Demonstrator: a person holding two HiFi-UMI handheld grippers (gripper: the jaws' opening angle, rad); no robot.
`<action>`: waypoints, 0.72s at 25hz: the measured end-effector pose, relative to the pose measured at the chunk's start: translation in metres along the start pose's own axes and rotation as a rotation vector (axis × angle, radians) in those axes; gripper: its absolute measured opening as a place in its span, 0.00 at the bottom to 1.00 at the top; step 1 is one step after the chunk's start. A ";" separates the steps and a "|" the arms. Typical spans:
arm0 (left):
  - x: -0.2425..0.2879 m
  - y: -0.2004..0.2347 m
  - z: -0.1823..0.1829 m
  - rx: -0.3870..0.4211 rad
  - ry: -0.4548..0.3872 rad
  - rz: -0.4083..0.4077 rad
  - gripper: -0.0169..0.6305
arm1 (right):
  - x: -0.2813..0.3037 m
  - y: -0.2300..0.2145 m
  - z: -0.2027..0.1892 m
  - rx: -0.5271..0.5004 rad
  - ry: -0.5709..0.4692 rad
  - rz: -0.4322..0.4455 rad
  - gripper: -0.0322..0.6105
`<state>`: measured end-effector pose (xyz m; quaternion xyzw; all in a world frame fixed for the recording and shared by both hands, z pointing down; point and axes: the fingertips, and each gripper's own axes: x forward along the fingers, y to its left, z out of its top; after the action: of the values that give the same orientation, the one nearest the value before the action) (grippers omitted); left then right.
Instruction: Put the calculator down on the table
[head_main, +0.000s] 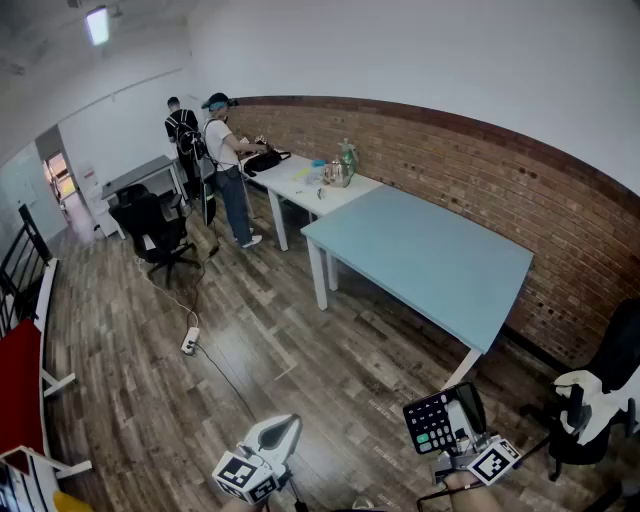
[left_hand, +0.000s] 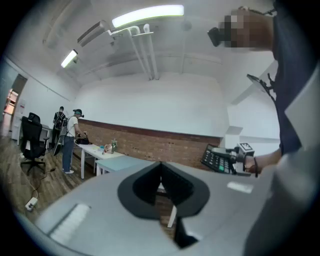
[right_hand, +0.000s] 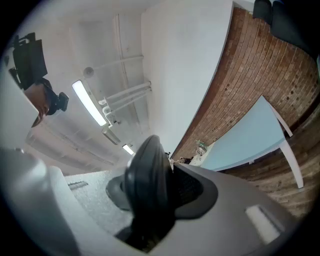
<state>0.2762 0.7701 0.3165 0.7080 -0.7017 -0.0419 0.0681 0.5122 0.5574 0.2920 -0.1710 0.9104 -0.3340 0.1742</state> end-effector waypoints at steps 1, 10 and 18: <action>0.001 0.001 0.002 0.003 -0.002 0.001 0.00 | 0.001 0.001 0.000 -0.001 0.000 0.008 0.26; 0.007 0.004 0.010 0.009 -0.019 0.022 0.00 | 0.004 0.007 -0.001 -0.006 0.000 0.054 0.26; 0.016 0.002 0.005 0.012 0.002 0.036 0.00 | -0.005 0.009 0.003 -0.019 0.015 0.089 0.26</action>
<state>0.2734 0.7537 0.3121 0.6957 -0.7145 -0.0359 0.0651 0.5159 0.5640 0.2845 -0.1295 0.9216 -0.3184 0.1805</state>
